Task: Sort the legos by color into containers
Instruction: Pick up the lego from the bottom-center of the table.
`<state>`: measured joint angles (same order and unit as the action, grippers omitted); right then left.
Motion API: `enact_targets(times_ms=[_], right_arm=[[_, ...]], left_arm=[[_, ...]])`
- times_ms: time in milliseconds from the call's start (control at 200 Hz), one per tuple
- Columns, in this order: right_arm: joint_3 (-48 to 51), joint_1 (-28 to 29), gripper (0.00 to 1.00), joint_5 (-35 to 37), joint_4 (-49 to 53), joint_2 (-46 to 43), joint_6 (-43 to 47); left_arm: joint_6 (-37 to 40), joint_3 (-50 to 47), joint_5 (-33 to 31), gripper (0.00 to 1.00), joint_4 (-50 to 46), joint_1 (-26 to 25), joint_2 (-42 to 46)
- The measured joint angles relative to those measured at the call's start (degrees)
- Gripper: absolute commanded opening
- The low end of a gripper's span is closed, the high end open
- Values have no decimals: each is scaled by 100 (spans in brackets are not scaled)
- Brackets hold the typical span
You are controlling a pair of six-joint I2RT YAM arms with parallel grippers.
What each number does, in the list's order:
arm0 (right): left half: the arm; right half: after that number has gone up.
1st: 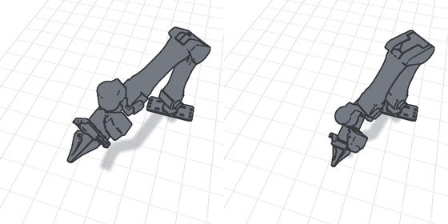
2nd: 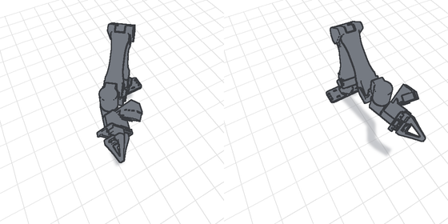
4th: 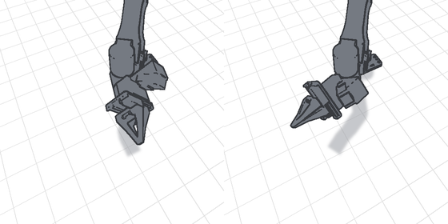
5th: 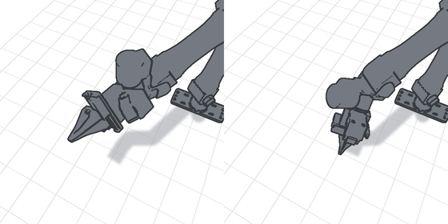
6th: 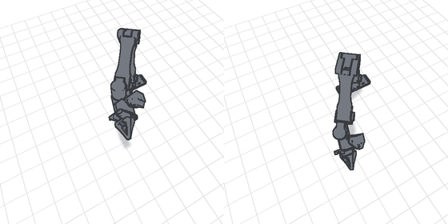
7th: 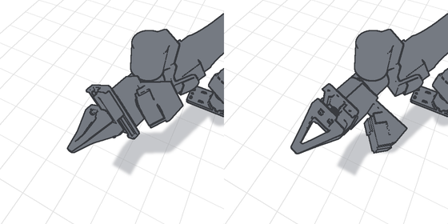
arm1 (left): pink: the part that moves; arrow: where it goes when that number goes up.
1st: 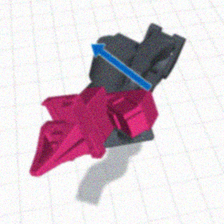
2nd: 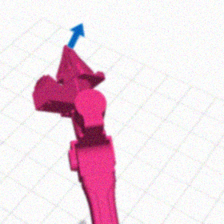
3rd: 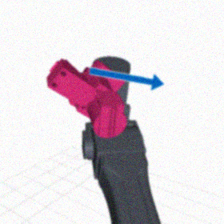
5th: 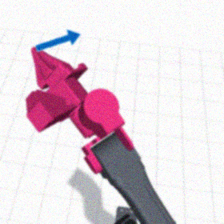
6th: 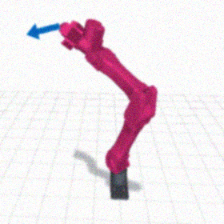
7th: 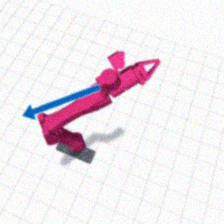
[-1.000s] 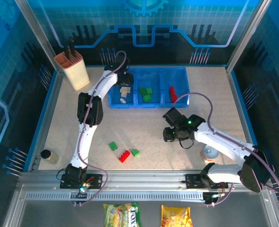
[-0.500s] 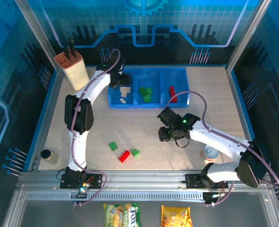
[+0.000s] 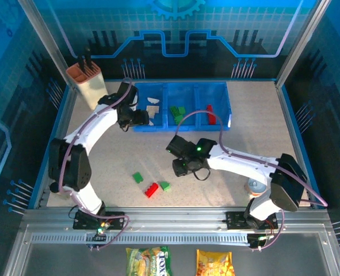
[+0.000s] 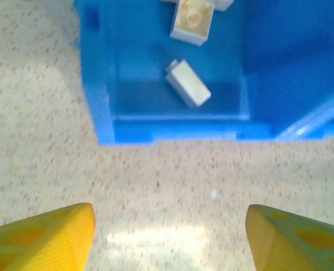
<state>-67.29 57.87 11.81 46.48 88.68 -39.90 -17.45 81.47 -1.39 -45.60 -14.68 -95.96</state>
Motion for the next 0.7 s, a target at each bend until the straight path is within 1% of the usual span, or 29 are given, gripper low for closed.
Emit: enact_targets(times_ms=[165,285,455,595,700], right_arm=[[-468,492,45,22,68,511,-17],[-990,892,46,42,267,940,39],[-1766,1392,50,173,654,1574,221],[-2232,1617,54,238,874,2028,356],[-2396,1648,60,238,953,2269,439]], left_arm=[[96,-494,90,73,-240,212,852],[133,-822,190,73,-455,601,1366],[286,-1357,219,73,-573,1119,1928],[282,-1902,243,73,-437,1458,2243],[273,-2251,319,73,-201,1685,2334]])
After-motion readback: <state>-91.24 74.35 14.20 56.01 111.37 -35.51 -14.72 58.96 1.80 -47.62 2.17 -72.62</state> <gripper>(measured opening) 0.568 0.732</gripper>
